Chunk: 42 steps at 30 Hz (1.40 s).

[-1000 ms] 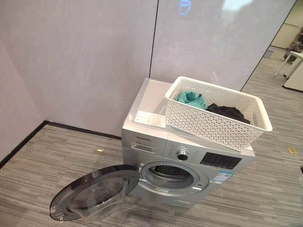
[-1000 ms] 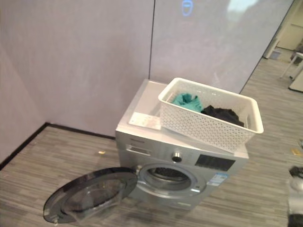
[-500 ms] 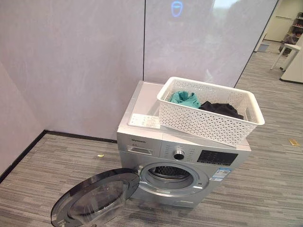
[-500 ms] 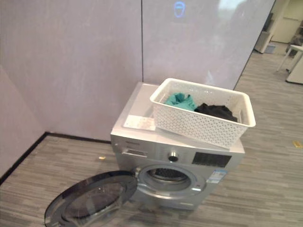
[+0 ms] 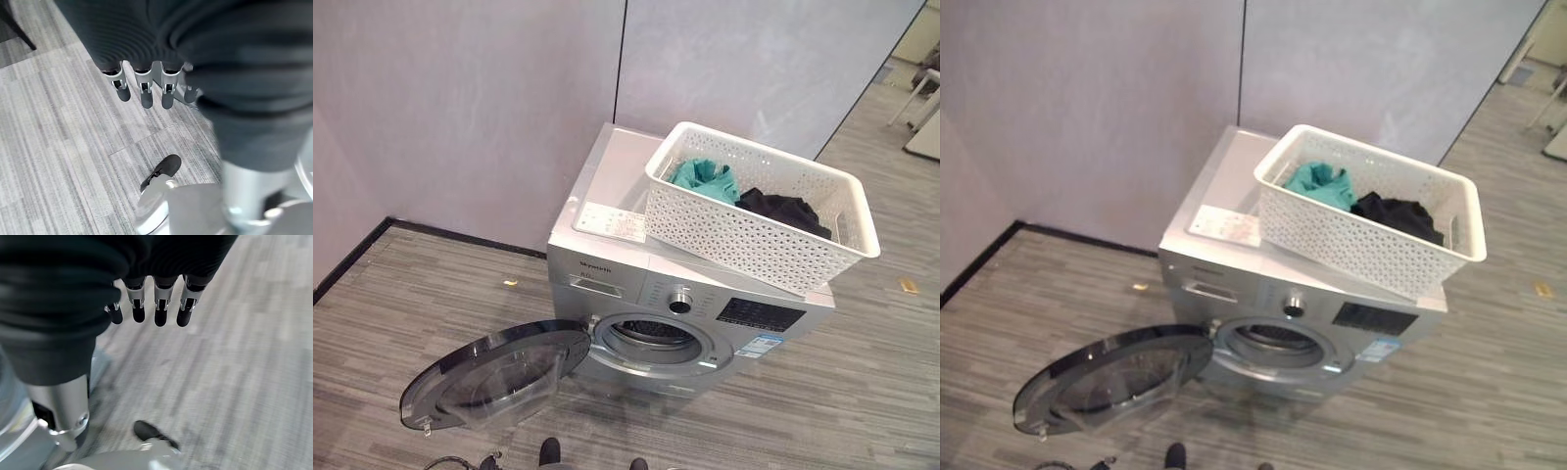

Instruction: Grab the laundry basket,head to the washer,open it,put in the laundry and shut it.

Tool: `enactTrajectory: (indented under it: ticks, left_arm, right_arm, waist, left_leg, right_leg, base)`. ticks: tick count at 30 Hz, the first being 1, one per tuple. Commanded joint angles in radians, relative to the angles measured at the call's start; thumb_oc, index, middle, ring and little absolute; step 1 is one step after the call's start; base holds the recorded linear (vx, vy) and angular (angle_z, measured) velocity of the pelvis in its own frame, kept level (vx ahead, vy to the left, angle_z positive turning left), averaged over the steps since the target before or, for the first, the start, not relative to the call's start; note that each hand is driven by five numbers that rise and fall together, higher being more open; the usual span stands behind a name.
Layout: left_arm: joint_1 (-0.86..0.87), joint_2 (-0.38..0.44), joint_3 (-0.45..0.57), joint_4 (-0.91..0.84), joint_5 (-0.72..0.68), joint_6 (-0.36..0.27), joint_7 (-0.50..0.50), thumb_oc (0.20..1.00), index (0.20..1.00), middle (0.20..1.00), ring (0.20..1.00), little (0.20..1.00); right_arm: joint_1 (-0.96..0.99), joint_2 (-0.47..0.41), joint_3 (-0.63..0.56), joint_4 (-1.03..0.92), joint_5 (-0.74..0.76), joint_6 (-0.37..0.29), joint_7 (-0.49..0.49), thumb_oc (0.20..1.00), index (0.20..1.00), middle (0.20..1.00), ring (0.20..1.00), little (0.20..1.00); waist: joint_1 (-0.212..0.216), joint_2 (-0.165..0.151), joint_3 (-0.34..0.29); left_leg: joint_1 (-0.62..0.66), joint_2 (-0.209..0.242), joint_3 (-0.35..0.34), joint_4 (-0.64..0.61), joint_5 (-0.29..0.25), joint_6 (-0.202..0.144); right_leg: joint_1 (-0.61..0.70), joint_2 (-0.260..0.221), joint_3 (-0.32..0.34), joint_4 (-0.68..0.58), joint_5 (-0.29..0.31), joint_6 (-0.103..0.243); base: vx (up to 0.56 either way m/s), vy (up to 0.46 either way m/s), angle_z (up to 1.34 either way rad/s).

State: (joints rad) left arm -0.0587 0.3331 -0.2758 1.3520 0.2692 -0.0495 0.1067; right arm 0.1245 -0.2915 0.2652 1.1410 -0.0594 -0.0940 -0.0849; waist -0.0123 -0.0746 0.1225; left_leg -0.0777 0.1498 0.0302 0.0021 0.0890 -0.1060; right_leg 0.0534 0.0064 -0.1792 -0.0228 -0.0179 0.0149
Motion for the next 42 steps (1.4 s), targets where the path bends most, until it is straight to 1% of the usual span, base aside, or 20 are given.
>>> enactTrajectory:
  ticks: [1, 5, 7, 9, 10, 12, 13, 15, 16, 17, 20, 21, 23, 25, 30, 34, 37, 38, 41, 42]
  left_arm:
    - [-0.062, -0.018, 0.002, 0.000, -0.034, -0.019, 0.012, 1.000, 1.000, 1.000, 1.000, 1.000]
    - [-0.079, -0.002, 0.020, -0.006, -0.055, -0.013, 0.026, 1.000, 1.000, 1.000, 1.000, 1.000]
    - [-0.091, -0.005, 0.023, -0.011, -0.068, -0.009, 0.034, 1.000, 1.000, 1.000, 1.000, 1.000]
    - [-0.107, -0.006, 0.027, -0.006, -0.081, -0.010, 0.039, 1.000, 1.000, 1.000, 1.000, 1.000]
    - [-0.107, -0.003, 0.028, -0.003, -0.081, -0.014, 0.043, 1.000, 1.000, 1.000, 1.000, 1.000]
    - [-0.106, -0.004, 0.026, -0.001, -0.082, -0.016, 0.046, 1.000, 1.000, 1.000, 1.000, 1.000]
    - [-0.105, -0.009, 0.018, -0.003, -0.081, -0.020, 0.052, 1.000, 1.000, 1.000, 1.000, 1.000]
    - [-0.097, -0.013, 0.010, -0.007, -0.085, -0.027, 0.055, 1.000, 1.000, 1.000, 1.000, 1.000]
    - [-0.087, -0.015, 0.008, -0.014, -0.089, -0.030, 0.054, 1.000, 1.000, 1.000, 1.000, 1.000]
    - [-0.068, -0.019, 0.011, -0.025, -0.090, -0.033, 0.051, 1.000, 1.000, 1.000, 1.000, 1.000]
    - [-0.035, -0.023, 0.004, -0.039, -0.074, -0.042, 0.049, 1.000, 1.000, 1.000, 1.000, 1.000]
    - [-0.013, -0.028, 0.026, -0.046, -0.098, -0.050, 0.050, 1.000, 1.000, 1.000, 1.000, 1.000]
    - [-0.013, -0.027, 0.026, -0.046, -0.098, -0.050, 0.050, 1.000, 1.000, 1.000, 1.000, 1.000]
    - [-0.006, -0.037, 0.041, -0.045, -0.122, -0.053, 0.055, 1.000, 1.000, 1.000, 1.000, 1.000]
    - [-0.013, -0.031, 0.053, -0.040, -0.139, -0.058, 0.073, 1.000, 1.000, 1.000, 1.000, 1.000]
    - [-0.029, -0.024, 0.052, -0.018, -0.146, -0.048, 0.065, 1.000, 1.000, 1.000, 1.000, 1.000]
    - [-0.027, -0.015, 0.057, 0.011, -0.133, -0.039, 0.045, 1.000, 1.000, 1.000, 1.000, 1.000]
    - [-0.022, -0.016, 0.064, 0.019, -0.136, -0.039, 0.037, 1.000, 1.000, 1.000, 1.000, 1.000]
    - [-0.006, -0.015, 0.077, 0.010, -0.148, -0.044, 0.030, 1.000, 1.000, 1.000, 1.000, 1.000]
    - [-0.002, -0.016, 0.082, -0.001, -0.159, -0.047, 0.029, 1.000, 1.000, 1.000, 1.000, 1.000]
  right_arm:
    - [-0.020, -0.080, 0.022, -0.094, -0.037, -0.025, 0.003, 1.000, 1.000, 1.000, 1.000, 1.000]
    - [-0.012, -0.125, 0.035, -0.226, -0.048, -0.035, 0.013, 1.000, 1.000, 1.000, 1.000, 1.000]
    - [-0.016, -0.139, 0.037, -0.254, -0.054, -0.034, 0.010, 1.000, 1.000, 1.000, 1.000, 1.000]
    - [-0.047, -0.140, 0.038, -0.240, -0.052, -0.032, 0.007, 1.000, 1.000, 1.000, 1.000, 1.000]
    - [-0.052, -0.144, 0.031, -0.244, -0.053, -0.033, 0.005, 1.000, 1.000, 1.000, 1.000, 1.000]
    - [-0.057, -0.144, 0.027, -0.239, -0.055, -0.031, 0.001, 1.000, 1.000, 1.000, 1.000, 1.000]
    - [-0.071, -0.142, 0.025, -0.246, -0.054, -0.033, -0.005, 1.000, 1.000, 1.000, 1.000, 1.000]
    - [-0.088, -0.136, 0.043, -0.233, -0.066, -0.035, -0.007, 1.000, 1.000, 1.000, 1.000, 1.000]
    - [-0.093, -0.132, 0.045, -0.228, -0.070, -0.034, -0.005, 1.000, 1.000, 1.000, 1.000, 1.000]
    - [-0.095, -0.126, 0.048, -0.228, -0.078, -0.032, 0.004, 1.000, 1.000, 1.000, 1.000, 1.000]
    - [-0.076, -0.121, 0.039, -0.226, -0.087, -0.034, 0.011, 1.000, 1.000, 1.000, 1.000, 1.000]
    - [-0.080, -0.108, 0.030, -0.216, -0.100, -0.034, 0.004, 1.000, 1.000, 1.000, 1.000, 1.000]
    - [-0.080, -0.108, 0.030, -0.216, -0.100, -0.034, 0.004, 1.000, 1.000, 1.000, 1.000, 1.000]
    - [-0.093, -0.084, 0.052, -0.203, -0.105, -0.029, 0.016, 1.000, 1.000, 1.000, 1.000, 1.000]
    - [-0.127, -0.067, 0.065, -0.227, -0.097, -0.036, 0.008, 1.000, 1.000, 1.000, 1.000, 1.000]
    - [-0.140, -0.032, 0.036, -0.122, 0.017, -0.025, 0.037, 1.000, 1.000, 1.000, 1.000, 1.000]
    - [-0.123, -0.010, -0.052, 0.017, 0.174, -0.022, 0.052, 1.000, 1.000, 1.000, 1.000, 1.000]
    - [-0.094, -0.023, -0.126, 0.073, 0.259, -0.024, 0.069, 1.000, 1.000, 1.000, 1.000, 1.000]
    - [-0.057, -0.030, -0.172, 0.002, 0.387, -0.052, 0.121, 1.000, 1.000, 1.000, 1.000, 1.000]
    - [-0.025, -0.026, -0.184, -0.010, 0.480, -0.050, 0.187, 1.000, 1.000, 1.000, 1.000, 1.000]
  waist:
    - [0.009, 0.001, 0.033]
    - [0.003, -0.002, 0.071]
    - [0.001, -0.002, 0.084]
    - [0.017, -0.005, 0.096]
    - [0.014, -0.009, 0.094]
    - [0.020, -0.011, 0.090]
    - [0.044, 0.001, 0.090]
    - [0.080, 0.003, 0.092]
    - [0.086, 0.009, 0.089]
    - [0.085, 0.013, 0.083]
    - [0.083, 0.015, 0.066]
    - [0.087, 0.018, 0.054]
    - [0.089, 0.017, 0.053]
    - [0.104, 0.016, 0.050]
    - [0.122, 0.007, 0.055]
    - [0.118, 0.002, 0.047]
    - [0.108, 0.001, 0.027]
    - [0.093, 0.004, 0.015]
    - [0.080, 0.005, 0.011]
    - [0.074, 0.001, 0.009]
  left_leg:
    - [-0.008, 0.041, -0.053, 0.255, -0.124, 0.025]
    - [-0.087, 0.068, -0.095, 0.423, -0.038, 0.029]
    - [-0.122, 0.059, -0.089, 0.468, -0.039, 0.037]
    - [-0.146, -0.034, -0.113, 0.392, -0.096, 0.056]
    - [-0.164, -0.036, -0.103, 0.337, -0.104, 0.058]
    - [-0.181, -0.035, -0.082, 0.272, -0.085, 0.056]
    - [-0.238, -0.054, -0.111, 0.185, -0.006, 0.045]
    - [-0.266, -0.116, -0.232, 0.181, 0.017, 0.038]
    - [-0.270, -0.132, -0.258, 0.190, 0.016, 0.037]
    - [-0.240, -0.136, -0.241, 0.190, -0.012, 0.048]
    - [-0.210, -0.143, -0.216, 0.175, -0.015, 0.066]
    - [-0.185, -0.152, -0.182, 0.158, -0.031, 0.092]
    - [-0.185, -0.152, -0.180, 0.157, -0.031, 0.092]
    - [-0.172, -0.148, -0.134, 0.123, -0.037, 0.108]
    - [-0.162, -0.128, -0.079, 0.037, -0.010, 0.108]
    - [-0.166, -0.129, -0.086, 0.020, -0.004, 0.107]
    - [-0.152, -0.129, -0.096, 0.007, -0.007, 0.106]
    - [-0.140, -0.125, -0.091, -0.003, -0.007, 0.103]
    - [-0.128, -0.117, -0.079, -0.009, -0.005, 0.098]
    - [-0.124, -0.115, -0.079, -0.013, -0.003, 0.096]
  right_leg:
    - [-0.094, -0.017, 0.027, 0.132, -0.057, 0.014]
    - [-0.074, 0.032, 0.035, 0.110, -0.059, -0.024]
    - [-0.069, 0.033, 0.028, 0.110, -0.070, -0.029]
    - [-0.070, 0.024, 0.046, 0.123, -0.085, -0.019]
    - [-0.068, 0.022, 0.048, 0.123, -0.090, -0.011]
    - [-0.066, 0.020, 0.056, 0.129, -0.102, -0.004]
    - [-0.047, 0.028, 0.085, 0.137, -0.122, -0.001]
    - [-0.026, 0.036, 0.151, 0.159, -0.146, 0.007]
    - [-0.017, 0.033, 0.179, 0.175, -0.159, 0.014]
    - [-0.008, 0.022, 0.194, 0.186, -0.175, 0.027]
    - [-0.007, -0.008, 0.205, 0.203, -0.167, 0.039]
    - [-0.027, -0.043, 0.218, 0.225, -0.156, 0.064]
    - [-0.029, -0.044, 0.220, 0.226, -0.156, 0.065]
    - [-0.033, -0.071, 0.217, 0.198, -0.139, 0.086]
    - [-0.061, -0.100, 0.188, 0.159, -0.069, 0.119]
    - [-0.066, -0.103, 0.177, 0.144, -0.055, 0.123]
    - [-0.052, -0.102, 0.180, 0.121, -0.054, 0.117]
    - [-0.047, -0.100, 0.188, 0.108, -0.049, 0.116]
    - [-0.043, -0.097, 0.202, 0.097, -0.045, 0.116]
    - [-0.041, -0.096, 0.206, 0.089, -0.040, 0.115]
  base:
    - [0.02, -0.190, 0.01]
    - [0.03, -0.172, 0.03]
    - [0.07, -0.105, 0.09]
    - [0.09, 0.057, 0.02]
    - [0.13, 0.094, -0.12]
    - [0.15, 0.107, -0.12]
    - [0.22, 0.152, -0.04]
    - [0.28, 0.184, -0.31]
    - [0.26, 0.208, -0.90]
    - [0.25, 0.237, -1.04]
    - [0.21, 0.243, -1.01]
    - [0.16, 0.223, -0.27]
    - [0.11, 0.160, -0.20]
    - [0.10, 0.176, -0.43]
    - [0.01, 0.076, -0.35]
    - [0.03, -0.007, 0.01]
    - [0.08, -0.027, 0.09]
    - [0.05, -0.017, 0.06]
    - [0.03, -0.019, -0.06]
    - [0.01, -0.047, -0.16]
